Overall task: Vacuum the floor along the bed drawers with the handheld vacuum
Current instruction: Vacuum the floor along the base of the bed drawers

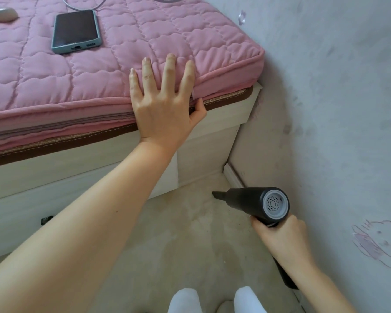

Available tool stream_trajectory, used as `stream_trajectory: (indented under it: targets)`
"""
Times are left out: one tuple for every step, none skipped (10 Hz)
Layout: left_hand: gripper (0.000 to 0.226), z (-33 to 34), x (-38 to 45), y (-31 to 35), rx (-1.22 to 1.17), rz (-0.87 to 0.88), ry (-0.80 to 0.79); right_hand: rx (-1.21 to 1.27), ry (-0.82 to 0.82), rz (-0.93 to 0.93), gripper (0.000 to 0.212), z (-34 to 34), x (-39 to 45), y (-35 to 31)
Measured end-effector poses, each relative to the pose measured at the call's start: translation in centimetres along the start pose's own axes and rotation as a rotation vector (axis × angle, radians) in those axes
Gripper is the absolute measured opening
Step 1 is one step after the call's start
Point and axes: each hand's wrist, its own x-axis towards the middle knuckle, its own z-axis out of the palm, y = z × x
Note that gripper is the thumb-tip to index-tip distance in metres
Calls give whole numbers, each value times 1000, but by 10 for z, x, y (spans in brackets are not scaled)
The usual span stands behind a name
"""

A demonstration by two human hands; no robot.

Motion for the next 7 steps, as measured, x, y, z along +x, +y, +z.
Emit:
stream_trajectory:
  targets:
    - [52, 0, 0, 0, -2, -5, 11, 9, 5, 7, 25, -1, 3, 2]
    - [52, 2, -1, 1, -1, 0, 15, 20, 16, 20, 23, 0, 6, 3]
    - [52, 2, -1, 0, -1, 0, 18, 19, 20, 29, 22, 0, 9, 3]
    - [52, 2, 0, -1, -3, 0, 17, -11, 34, 37, 23, -1, 9, 3]
    - [52, 2, -1, -1, -1, 3, 20, -48, 47, 40, 25, -2, 8, 5]
    - [52, 2, -1, -1, -3, 5, 23, -71, 54, 62, 26, -5, 4, 7]
    - [52, 3, 0, -1, 1, 9, 32, -77, 68, 71, 27, -7, 1, 10]
